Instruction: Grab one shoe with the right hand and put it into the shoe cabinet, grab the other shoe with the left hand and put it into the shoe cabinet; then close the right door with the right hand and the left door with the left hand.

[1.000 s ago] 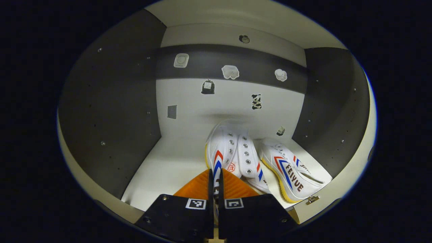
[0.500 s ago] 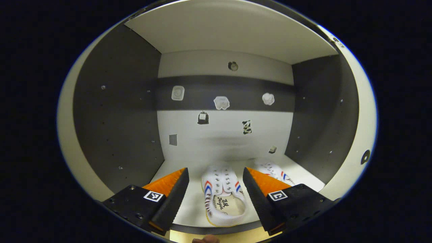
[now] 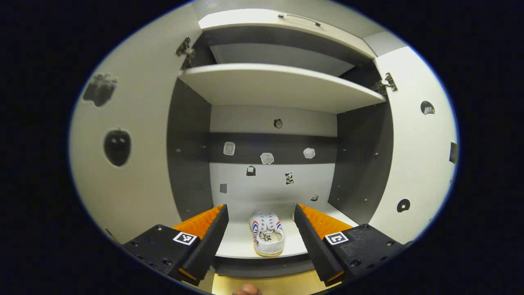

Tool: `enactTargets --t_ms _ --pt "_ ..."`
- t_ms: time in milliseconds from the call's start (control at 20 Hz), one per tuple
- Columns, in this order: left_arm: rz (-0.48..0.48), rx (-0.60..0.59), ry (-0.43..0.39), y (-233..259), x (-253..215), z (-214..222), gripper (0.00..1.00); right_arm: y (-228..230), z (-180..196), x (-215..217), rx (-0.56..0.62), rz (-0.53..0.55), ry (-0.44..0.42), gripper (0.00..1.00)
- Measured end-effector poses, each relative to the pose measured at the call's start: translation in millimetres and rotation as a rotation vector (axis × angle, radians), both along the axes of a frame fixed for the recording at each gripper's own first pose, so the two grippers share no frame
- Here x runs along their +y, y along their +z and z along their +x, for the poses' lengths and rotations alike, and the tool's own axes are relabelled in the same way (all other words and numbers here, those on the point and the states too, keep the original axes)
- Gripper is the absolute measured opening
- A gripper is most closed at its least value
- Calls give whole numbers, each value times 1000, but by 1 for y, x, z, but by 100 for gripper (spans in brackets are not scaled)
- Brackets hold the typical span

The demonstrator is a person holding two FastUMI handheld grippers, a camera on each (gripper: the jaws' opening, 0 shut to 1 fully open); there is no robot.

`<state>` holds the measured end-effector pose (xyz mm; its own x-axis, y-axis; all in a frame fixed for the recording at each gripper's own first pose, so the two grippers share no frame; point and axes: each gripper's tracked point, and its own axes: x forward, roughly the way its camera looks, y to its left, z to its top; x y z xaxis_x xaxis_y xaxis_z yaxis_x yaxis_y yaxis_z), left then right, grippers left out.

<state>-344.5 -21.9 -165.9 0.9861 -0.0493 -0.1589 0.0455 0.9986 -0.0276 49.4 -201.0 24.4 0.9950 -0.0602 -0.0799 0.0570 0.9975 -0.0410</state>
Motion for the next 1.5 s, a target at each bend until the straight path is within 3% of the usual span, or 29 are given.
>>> enactTargets --t_ms 250,300,400,900,1500 --pt "32 -55 -14 31 -8 -48 97 -7 9 47 27 110 144 98" --pt "36 -57 -6 34 -6 -57 97 -7 12 59 28 120 168 93" --pt "43 -64 19 43 3 -76 97 -9 17 80 25 123 210 93" --pt "28 -44 125 53 29 -131 99 -12 37 139 29 190 333 93" --pt "39 -67 163 59 38 -143 98 -13 38 136 28 138 275 96"
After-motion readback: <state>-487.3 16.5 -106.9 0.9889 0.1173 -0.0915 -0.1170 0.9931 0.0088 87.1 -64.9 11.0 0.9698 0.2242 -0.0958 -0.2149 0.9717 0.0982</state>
